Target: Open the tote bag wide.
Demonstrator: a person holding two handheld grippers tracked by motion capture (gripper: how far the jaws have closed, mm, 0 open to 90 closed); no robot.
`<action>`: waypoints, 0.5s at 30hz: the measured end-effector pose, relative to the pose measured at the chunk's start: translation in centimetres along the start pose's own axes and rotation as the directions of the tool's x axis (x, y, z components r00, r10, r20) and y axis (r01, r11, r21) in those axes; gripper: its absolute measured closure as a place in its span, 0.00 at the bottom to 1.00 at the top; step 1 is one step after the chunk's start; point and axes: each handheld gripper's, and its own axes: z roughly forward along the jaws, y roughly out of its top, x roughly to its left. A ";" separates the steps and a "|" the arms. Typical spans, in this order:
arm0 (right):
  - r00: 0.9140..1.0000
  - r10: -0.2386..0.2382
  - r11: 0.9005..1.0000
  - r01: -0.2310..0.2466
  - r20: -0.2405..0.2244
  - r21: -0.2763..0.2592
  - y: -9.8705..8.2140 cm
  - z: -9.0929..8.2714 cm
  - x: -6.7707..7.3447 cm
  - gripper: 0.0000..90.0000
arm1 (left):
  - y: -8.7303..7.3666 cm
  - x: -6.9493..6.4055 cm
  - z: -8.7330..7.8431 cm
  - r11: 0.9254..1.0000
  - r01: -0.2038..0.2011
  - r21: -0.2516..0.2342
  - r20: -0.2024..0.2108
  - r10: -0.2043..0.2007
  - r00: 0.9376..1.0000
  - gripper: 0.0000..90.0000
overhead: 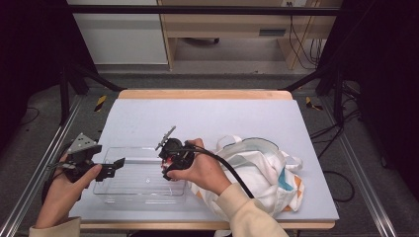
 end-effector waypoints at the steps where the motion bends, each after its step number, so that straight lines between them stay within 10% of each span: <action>1: 1.000 0.002 1.000 -0.002 0.001 0.000 0.0 0.1 0.0 0.29 | 0.0 0.0 0.0 1.000 -0.001 0.000 0.001 0.001 1.000 0.07; 15: 1.000 -0.001 1.000 0.001 0.003 0.022 -0.2 0.9 0.1 0.29 | 0.0 -0.2 0.1 1.000 -0.005 0.004 0.007 0.005 1.000 0.07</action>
